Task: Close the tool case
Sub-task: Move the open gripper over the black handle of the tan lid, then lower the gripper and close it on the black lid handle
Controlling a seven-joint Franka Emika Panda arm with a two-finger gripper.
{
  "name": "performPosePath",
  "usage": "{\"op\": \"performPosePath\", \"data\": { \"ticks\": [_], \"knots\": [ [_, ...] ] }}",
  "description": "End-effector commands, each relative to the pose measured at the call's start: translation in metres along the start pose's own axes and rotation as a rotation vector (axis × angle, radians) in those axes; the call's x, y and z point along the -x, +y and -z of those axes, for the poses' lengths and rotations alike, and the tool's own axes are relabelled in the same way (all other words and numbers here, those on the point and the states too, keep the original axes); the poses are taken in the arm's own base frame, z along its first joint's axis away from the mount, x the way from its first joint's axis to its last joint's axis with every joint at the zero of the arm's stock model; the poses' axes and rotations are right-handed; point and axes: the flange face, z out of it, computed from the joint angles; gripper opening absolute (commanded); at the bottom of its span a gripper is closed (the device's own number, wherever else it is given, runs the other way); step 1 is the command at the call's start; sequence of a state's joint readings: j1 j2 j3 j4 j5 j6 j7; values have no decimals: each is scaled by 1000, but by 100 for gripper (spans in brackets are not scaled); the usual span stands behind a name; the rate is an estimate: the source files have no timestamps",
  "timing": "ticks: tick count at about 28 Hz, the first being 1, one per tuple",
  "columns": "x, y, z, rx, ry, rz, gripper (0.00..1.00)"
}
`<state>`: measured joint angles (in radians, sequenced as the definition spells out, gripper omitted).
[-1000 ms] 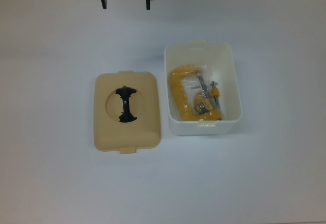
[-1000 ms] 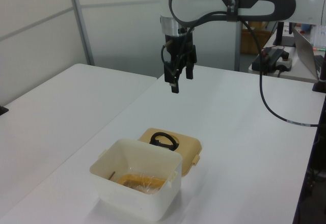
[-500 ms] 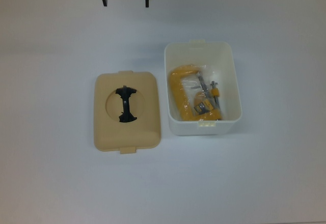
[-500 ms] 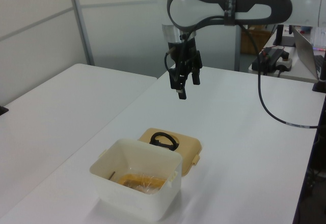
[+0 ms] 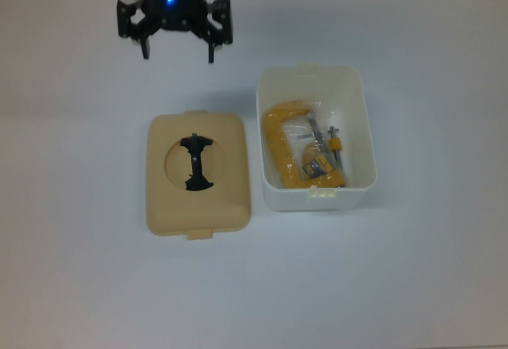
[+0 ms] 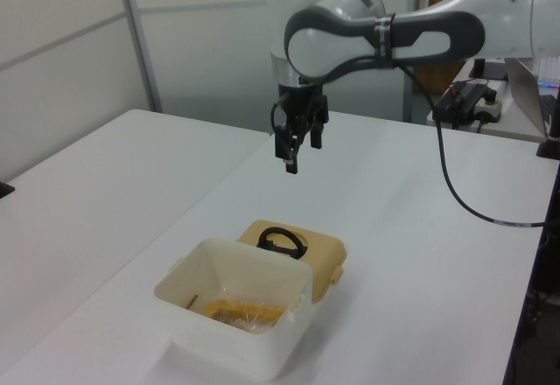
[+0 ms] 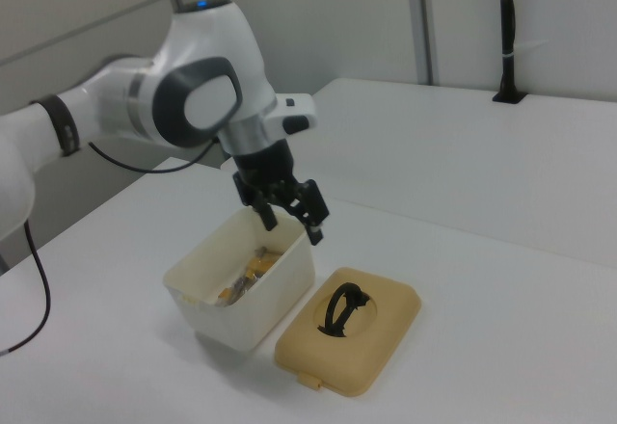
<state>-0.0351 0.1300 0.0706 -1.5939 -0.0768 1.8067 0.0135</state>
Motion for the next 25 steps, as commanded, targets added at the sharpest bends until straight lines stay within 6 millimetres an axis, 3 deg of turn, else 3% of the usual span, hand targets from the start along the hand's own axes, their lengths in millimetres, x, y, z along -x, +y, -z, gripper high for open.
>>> {"op": "performPosePath", "data": {
  "ticks": [1, 10, 12, 16, 25],
  "knots": [
    [-7, 2, -25, 38, 31, 28, 100],
    [-22, -3, -67, 19, 31, 66, 100],
    [-30, -4, -87, -3, 38, 60, 100],
    [-36, -6, -108, -23, 24, 55, 100],
    [-38, -11, -133, -76, -11, 32, 100]
  ]
}}
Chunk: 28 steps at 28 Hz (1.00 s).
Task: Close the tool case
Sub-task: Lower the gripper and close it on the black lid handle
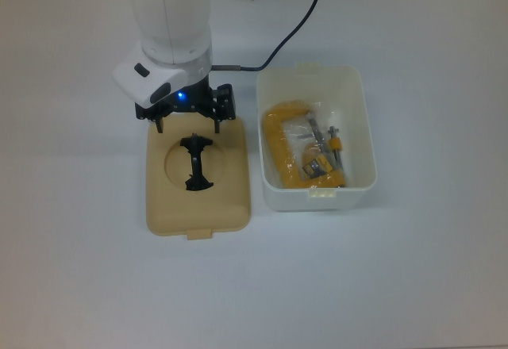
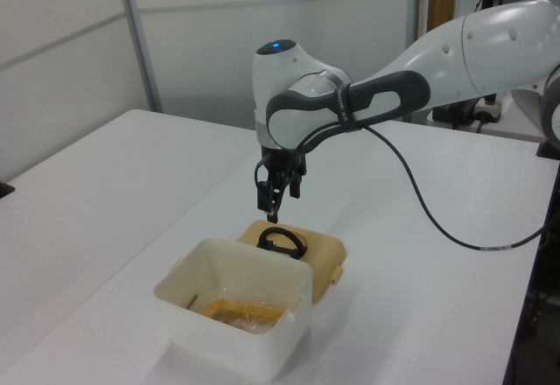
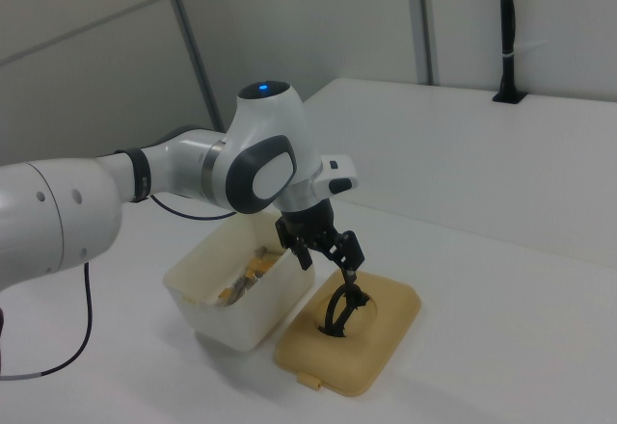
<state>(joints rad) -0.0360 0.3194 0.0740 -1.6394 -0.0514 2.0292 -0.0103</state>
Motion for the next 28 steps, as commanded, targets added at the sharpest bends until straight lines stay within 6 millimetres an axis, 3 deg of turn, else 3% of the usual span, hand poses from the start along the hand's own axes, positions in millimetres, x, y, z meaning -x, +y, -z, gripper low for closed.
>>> {"op": "performPosePath", "data": {
  "ticks": [1, 3, 10, 15, 18, 19, 23, 28],
  "knots": [
    [-2, 0, -13, -36, -5, 3, 99],
    [-4, -1, -21, -35, -2, 7, 92],
    [-6, -4, -39, -36, -18, 28, 86],
    [-6, -4, -49, -29, -32, 71, 63],
    [-6, -4, -50, -30, -33, 114, 39],
    [-6, -2, -50, -32, -32, 139, 24],
    [-7, 0, -49, -33, -30, 163, 0],
    [-7, 1, -49, -31, -29, 169, 0]
  ]
}}
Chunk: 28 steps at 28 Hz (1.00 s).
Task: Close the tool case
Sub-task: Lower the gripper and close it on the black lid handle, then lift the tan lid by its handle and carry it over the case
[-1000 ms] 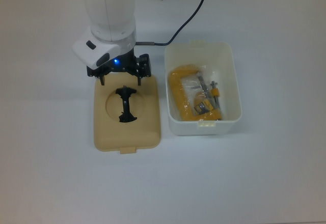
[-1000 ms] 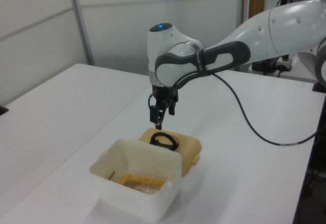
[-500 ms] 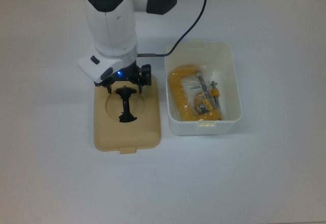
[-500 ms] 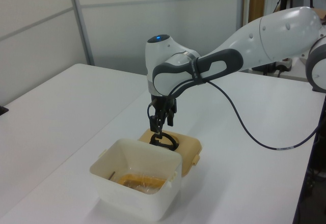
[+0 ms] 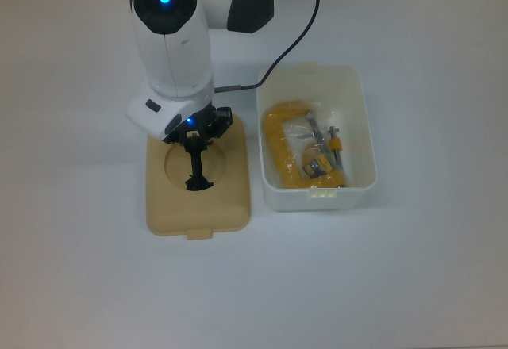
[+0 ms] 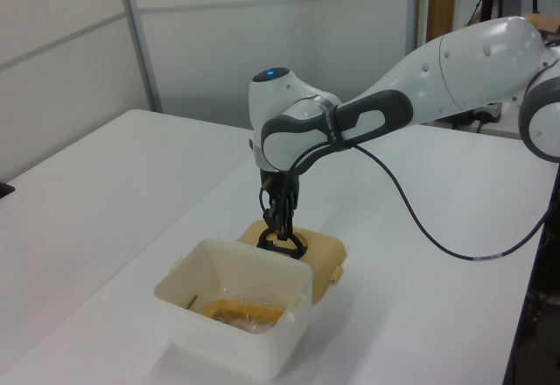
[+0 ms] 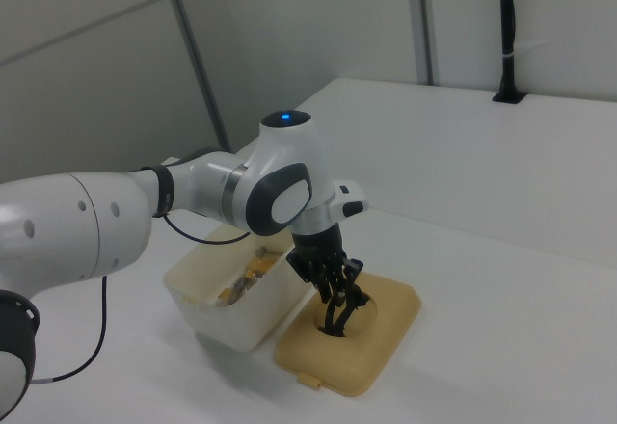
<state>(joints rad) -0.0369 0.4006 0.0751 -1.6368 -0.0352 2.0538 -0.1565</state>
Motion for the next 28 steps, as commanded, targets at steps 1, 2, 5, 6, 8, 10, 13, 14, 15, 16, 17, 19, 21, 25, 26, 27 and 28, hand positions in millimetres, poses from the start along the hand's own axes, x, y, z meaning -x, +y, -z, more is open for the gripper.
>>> {"op": "performPosePath", "data": {
  "ticks": [1, 2, 5, 6, 8, 10, 13, 14, 15, 16, 17, 19, 21, 25, 26, 27, 28],
  "knots": [
    [0, 1, 2, -2, 21, 38, 0],
    [0, 1, 2, -2, 21, 44, 0],
    [0, 2, 2, -2, 21, 52, 0],
    [0, 1, 2, 1, 21, 64, 0],
    [0, 3, 3, 8, 21, 81, 0],
    [0, 5, 3, 18, 20, 96, 0],
    [0, 8, 12, 40, 27, 120, 0],
    [-1, 11, 17, 45, 33, 118, 0],
    [-2, 12, 22, 47, 40, 114, 0],
    [-3, 18, 34, 51, 54, 103, 0],
    [-2, 20, 39, 54, 62, 100, 0],
    [2, 22, 53, 64, 69, 97, 0],
    [9, 32, 73, 87, 78, 88, 0],
    [23, 46, 107, 100, 101, 61, 0],
    [26, 50, 115, 104, 109, 54, 0],
    [30, 54, 121, 107, 114, 46, 0],
    [33, 58, 129, 111, 121, 38, 0]
  ]
}}
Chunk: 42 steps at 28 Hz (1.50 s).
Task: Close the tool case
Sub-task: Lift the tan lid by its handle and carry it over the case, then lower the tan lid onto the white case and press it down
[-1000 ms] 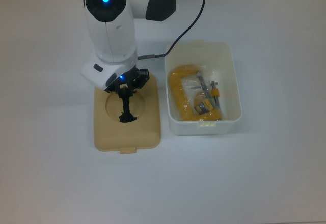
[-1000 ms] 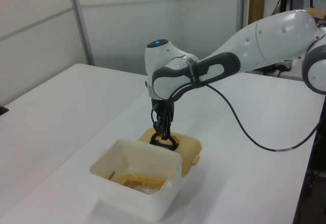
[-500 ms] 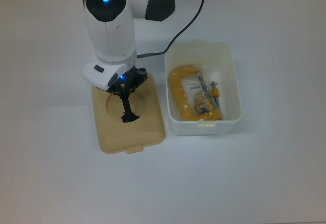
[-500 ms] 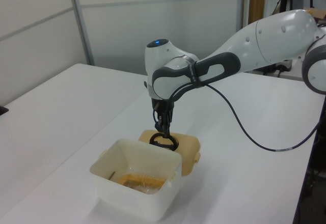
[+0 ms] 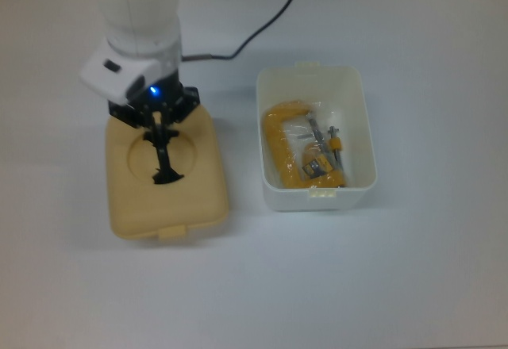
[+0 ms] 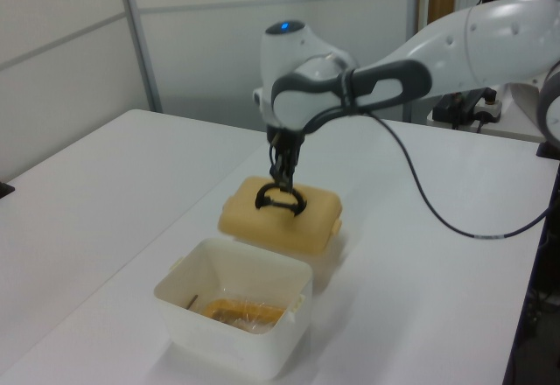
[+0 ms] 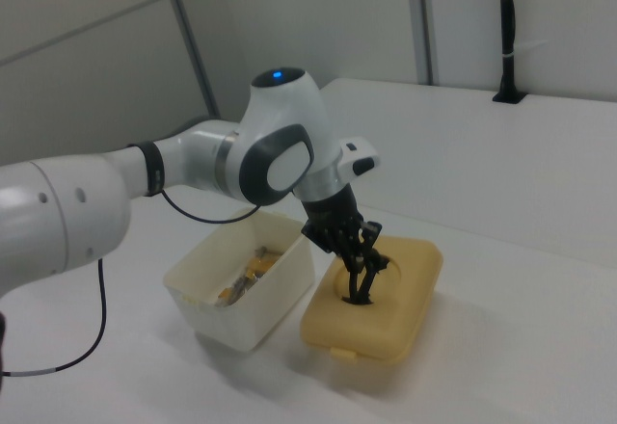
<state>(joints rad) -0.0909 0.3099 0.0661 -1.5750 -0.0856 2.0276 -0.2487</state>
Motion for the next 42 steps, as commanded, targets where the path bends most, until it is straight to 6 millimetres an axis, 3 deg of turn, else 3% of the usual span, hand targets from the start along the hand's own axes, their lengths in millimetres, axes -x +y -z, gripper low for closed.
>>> {"op": "performPosePath", "data": {
  "ticks": [1, 7, 11, 15, 20, 21, 28, 34, 35, 36, 38, 42],
  "knots": [
    [24, 21, 47, 26, 14, -18, 0],
    [37, 36, 99, 19, 52, -69, 0],
    [34, 28, 119, -31, 50, -90, 0],
    [30, 16, 127, -50, 57, -135, 0],
    [23, -21, 134, -69, 25, -204, 0],
    [20, -40, 133, -77, 3, -196, 0],
    [12, -114, 135, -90, -34, -190, 0],
    [6, -144, 129, -102, -46, -177, 0],
    [6, -151, 127, -103, -51, -172, 0],
    [4, -172, 125, -106, -56, -154, 0],
    [3, -182, 124, -105, -52, -158, 0],
    [-2, -201, 106, -105, -81, -161, 0]
  ]
}}
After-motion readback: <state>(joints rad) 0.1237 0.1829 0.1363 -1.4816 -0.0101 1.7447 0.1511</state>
